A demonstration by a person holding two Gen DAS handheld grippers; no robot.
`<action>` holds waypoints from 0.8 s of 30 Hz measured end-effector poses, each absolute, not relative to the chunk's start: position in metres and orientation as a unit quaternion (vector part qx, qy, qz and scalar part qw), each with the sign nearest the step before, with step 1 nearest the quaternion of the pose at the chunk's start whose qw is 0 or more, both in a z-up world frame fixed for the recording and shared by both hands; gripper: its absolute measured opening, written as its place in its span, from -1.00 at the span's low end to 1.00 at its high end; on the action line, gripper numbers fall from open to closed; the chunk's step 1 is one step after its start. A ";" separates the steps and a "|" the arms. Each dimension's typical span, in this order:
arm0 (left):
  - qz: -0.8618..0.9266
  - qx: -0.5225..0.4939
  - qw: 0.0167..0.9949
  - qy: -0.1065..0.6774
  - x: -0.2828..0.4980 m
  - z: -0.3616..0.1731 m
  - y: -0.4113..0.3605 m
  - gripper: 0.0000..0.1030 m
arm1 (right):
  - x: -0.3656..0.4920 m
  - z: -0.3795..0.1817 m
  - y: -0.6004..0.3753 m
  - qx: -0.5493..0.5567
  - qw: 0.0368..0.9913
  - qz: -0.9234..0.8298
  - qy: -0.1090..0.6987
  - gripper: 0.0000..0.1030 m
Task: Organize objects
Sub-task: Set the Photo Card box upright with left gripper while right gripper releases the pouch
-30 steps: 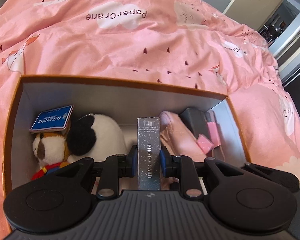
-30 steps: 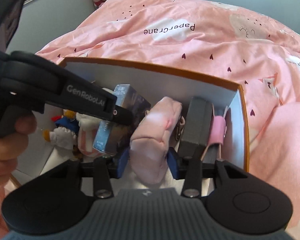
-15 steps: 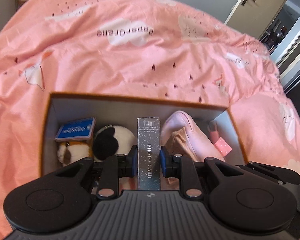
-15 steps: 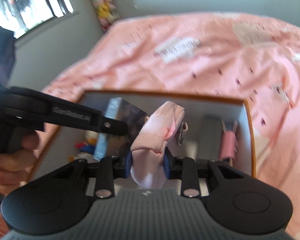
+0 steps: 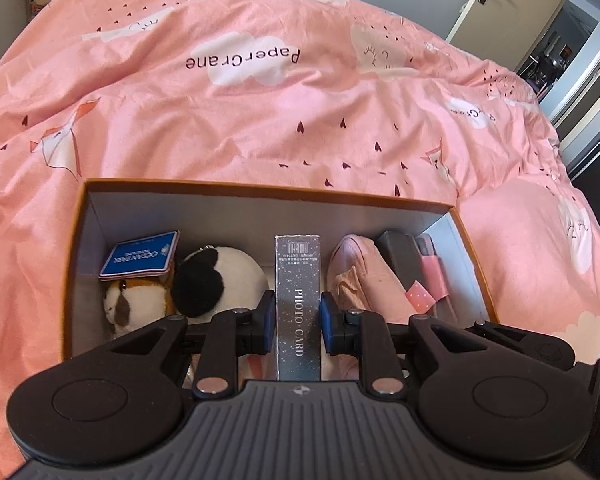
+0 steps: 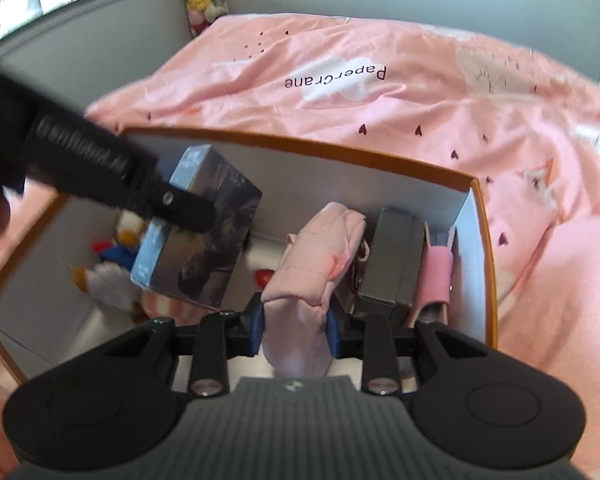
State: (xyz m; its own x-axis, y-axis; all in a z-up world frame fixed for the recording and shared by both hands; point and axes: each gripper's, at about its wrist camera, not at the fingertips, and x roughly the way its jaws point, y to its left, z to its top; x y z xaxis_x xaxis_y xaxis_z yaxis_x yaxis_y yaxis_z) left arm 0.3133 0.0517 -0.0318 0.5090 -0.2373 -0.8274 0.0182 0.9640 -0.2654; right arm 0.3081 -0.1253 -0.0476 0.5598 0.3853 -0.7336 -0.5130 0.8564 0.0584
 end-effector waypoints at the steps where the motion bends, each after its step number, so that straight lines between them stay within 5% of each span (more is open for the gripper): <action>1: -0.076 -0.111 0.861 0.491 0.314 -0.034 0.050 -0.51 | 0.307 -0.050 -0.122 -0.097 0.879 0.251 0.393 -0.38; 10: -0.076 -0.094 0.849 0.514 0.323 -0.057 0.034 -0.51 | 0.333 -0.063 -0.138 -0.032 0.848 0.233 0.475 -0.28; 24: -0.081 -0.104 0.840 0.527 0.345 -0.082 0.024 -0.51 | 0.327 -0.055 -0.147 -0.023 0.841 0.241 0.485 0.00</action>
State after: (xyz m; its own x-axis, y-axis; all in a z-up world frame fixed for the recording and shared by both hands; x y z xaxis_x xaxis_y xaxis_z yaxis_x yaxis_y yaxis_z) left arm 0.3451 0.0236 -0.0822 0.4324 -0.2463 -0.8674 0.0262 0.9650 -0.2609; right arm 0.3268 -0.1469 -0.0549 0.4140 0.3835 -0.8256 -0.4274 0.8826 0.1957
